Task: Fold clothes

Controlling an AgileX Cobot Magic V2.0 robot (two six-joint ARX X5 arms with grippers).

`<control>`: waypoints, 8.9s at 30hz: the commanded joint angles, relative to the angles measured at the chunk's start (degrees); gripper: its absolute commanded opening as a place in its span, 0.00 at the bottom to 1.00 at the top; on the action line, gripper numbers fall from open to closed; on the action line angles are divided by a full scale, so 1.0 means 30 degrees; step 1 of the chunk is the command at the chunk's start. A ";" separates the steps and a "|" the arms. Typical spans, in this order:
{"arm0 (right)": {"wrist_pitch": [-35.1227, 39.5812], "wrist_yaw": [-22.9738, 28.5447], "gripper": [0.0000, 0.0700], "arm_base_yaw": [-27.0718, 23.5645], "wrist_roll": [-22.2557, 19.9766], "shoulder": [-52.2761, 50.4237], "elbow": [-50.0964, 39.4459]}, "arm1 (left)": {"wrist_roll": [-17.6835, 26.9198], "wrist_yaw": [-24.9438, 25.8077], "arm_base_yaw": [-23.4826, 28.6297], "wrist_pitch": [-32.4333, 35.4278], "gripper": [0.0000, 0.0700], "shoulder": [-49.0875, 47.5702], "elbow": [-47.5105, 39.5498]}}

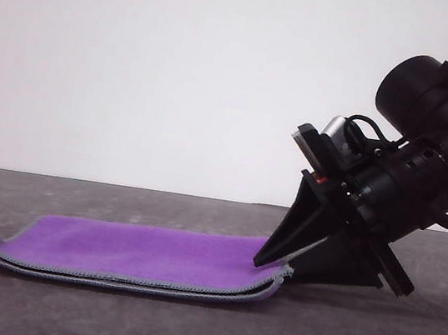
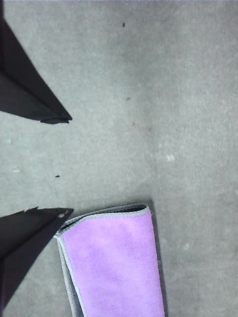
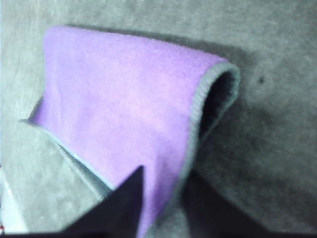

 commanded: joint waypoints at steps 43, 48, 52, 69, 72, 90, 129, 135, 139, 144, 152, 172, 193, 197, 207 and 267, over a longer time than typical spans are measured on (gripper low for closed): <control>0.2811 -0.2165 0.01 0.5467 0.2629 0.5100 0.6936 | -0.0670 0.0007 0.0015 0.0153 0.46 0.0153 0.0146; 0.2816 -0.2153 0.01 0.5911 0.2955 0.6030 0.7981 | -0.0721 0.0000 0.0015 0.0160 0.46 0.0153 0.0146; 0.2818 -0.2052 0.01 0.6133 0.2979 0.6389 0.8384 | -0.0720 0.0000 0.0015 0.0160 0.46 0.0153 0.0146; 0.3548 -0.2688 0.46 0.6361 0.2891 0.6462 0.8446 | -0.0719 0.0000 0.0015 0.0211 0.46 0.0153 0.0146; 0.3691 -0.2683 0.48 0.6391 0.2987 0.6462 0.8451 | -0.0721 0.0005 0.0015 0.0211 0.46 0.0153 0.0146; -0.1236 -0.2417 0.48 0.3972 -0.1731 0.4585 0.8466 | -0.0699 0.0000 0.0015 0.0301 0.46 0.0153 0.0146; -1.4736 0.7355 0.02 -0.8063 -1.0531 -0.8298 0.5894 | -0.1047 -0.0006 0.0066 0.2612 0.02 0.0189 0.0146; -1.4447 0.7342 0.02 -0.8073 -1.0260 -0.8298 0.5894 | -0.1355 0.0000 0.0066 0.2645 0.02 0.0189 0.0146; -1.4024 0.7342 0.02 -0.8073 -1.0259 -0.8298 0.5901 | -0.1361 -0.0007 0.0066 0.2652 0.02 0.0189 0.0146; -1.3946 0.7342 0.02 -0.8073 -1.0259 -0.8298 0.5901 | -0.1358 -0.0001 0.0066 0.2651 0.02 0.0189 0.0146; -1.3902 0.7342 0.02 -0.8073 -1.0259 -0.8298 0.5901 | -0.0798 -0.1718 0.0073 0.3269 0.02 -0.1773 -0.0566; -1.3720 0.7342 0.02 -0.8073 -1.0259 -0.8298 0.5901 | -0.3110 -0.3617 0.0109 1.5600 0.02 -1.9990 -1.7007; -1.3720 0.7344 0.02 -0.8073 -1.0265 -0.8298 0.5901 | -0.3218 -0.5760 -0.0170 1.4035 0.02 -2.2891 -2.0101; -1.3720 0.7342 0.02 -0.8073 -1.0259 -0.8298 0.5901 | -0.3093 -0.5891 -0.0182 1.4028 0.02 -2.2891 -2.0101; -1.3713 0.7342 0.02 -0.8073 -1.0260 -0.8298 0.5901 | -0.3220 -0.5872 -0.0182 1.4069 0.02 -2.2782 -2.0101; -0.5900 1.2084 0.02 -0.9224 -0.9071 -3.1183 -1.2364 | -0.3224 -0.5872 -0.0182 1.4076 0.02 -2.2782 -2.0101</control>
